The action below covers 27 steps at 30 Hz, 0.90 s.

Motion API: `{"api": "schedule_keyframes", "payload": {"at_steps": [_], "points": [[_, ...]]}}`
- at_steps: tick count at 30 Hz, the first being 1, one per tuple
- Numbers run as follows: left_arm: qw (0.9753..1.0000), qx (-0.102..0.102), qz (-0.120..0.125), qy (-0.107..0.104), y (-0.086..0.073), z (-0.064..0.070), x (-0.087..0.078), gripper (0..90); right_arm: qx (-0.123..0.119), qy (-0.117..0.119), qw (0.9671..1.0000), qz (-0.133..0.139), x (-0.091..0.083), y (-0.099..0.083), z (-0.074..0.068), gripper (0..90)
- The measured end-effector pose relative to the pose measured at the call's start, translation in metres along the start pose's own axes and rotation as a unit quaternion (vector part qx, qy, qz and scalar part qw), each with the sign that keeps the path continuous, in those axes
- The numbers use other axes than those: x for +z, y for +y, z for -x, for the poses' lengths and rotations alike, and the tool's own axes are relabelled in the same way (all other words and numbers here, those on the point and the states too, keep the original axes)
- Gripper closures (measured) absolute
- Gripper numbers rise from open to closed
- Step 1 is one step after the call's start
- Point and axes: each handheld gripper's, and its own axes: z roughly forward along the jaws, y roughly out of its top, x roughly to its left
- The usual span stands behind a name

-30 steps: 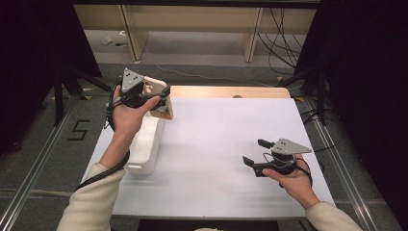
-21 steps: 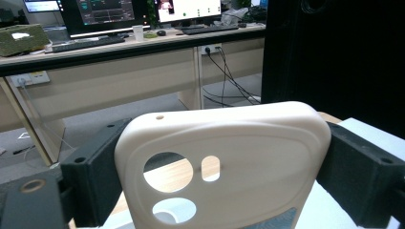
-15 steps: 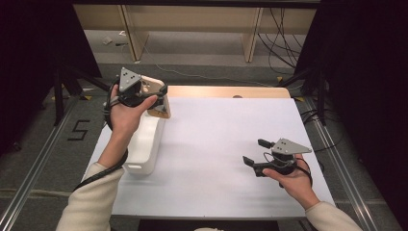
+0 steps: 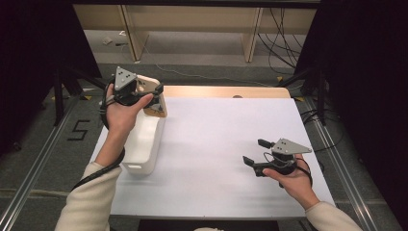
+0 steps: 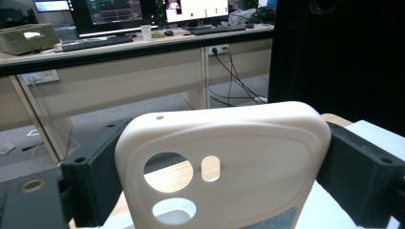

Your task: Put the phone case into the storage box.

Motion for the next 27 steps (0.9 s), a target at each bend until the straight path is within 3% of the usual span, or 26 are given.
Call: {"api": "schedule_keyframes", "payload": {"at_steps": [27], "points": [[0.9999,0.004,-0.004,0.012,-0.0036,-0.0099,0.0011,10.9,0.001,0.001,1.0000,0.000,0.0002,-0.0002,-0.0002,14.8]]}}
